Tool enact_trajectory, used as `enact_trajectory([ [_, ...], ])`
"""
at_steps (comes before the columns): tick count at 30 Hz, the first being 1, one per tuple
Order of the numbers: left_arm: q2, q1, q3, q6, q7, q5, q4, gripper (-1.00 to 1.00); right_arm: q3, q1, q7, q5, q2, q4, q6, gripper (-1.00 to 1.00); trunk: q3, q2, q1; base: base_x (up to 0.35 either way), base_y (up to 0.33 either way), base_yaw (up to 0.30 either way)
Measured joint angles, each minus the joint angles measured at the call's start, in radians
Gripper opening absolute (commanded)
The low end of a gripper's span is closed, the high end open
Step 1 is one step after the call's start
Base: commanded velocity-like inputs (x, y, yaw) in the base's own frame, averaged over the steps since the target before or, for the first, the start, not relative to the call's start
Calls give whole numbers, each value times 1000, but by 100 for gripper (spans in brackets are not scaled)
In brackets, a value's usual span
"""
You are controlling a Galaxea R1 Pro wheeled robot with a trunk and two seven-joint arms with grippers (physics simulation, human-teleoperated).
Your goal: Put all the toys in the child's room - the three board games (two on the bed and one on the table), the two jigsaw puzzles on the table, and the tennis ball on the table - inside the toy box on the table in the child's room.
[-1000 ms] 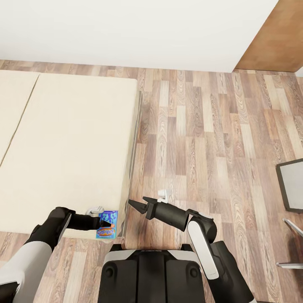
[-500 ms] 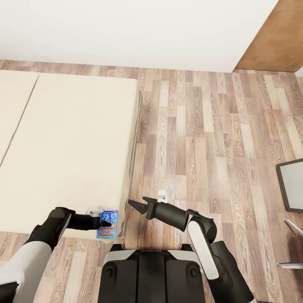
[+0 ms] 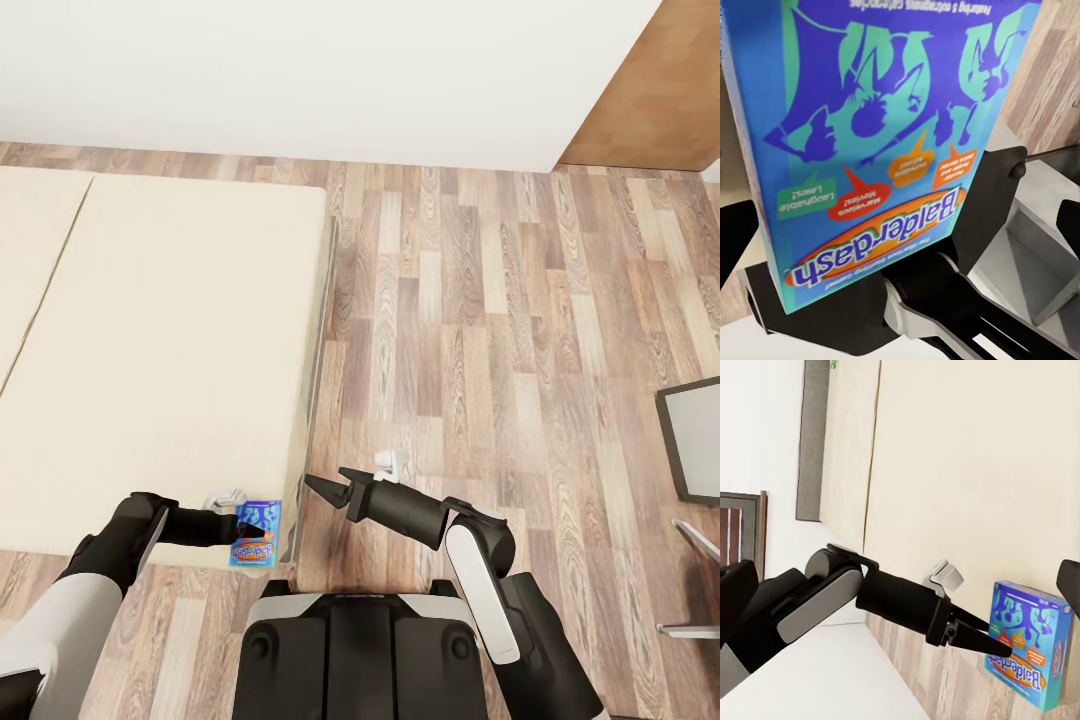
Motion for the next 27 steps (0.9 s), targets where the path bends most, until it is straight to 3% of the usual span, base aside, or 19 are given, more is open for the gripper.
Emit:
enact_trajectory([
  [27,0,0,2,-3,0,1,1,100,0,0,0,-1,0,0,0,100,0,0,0,0,0,0],
])
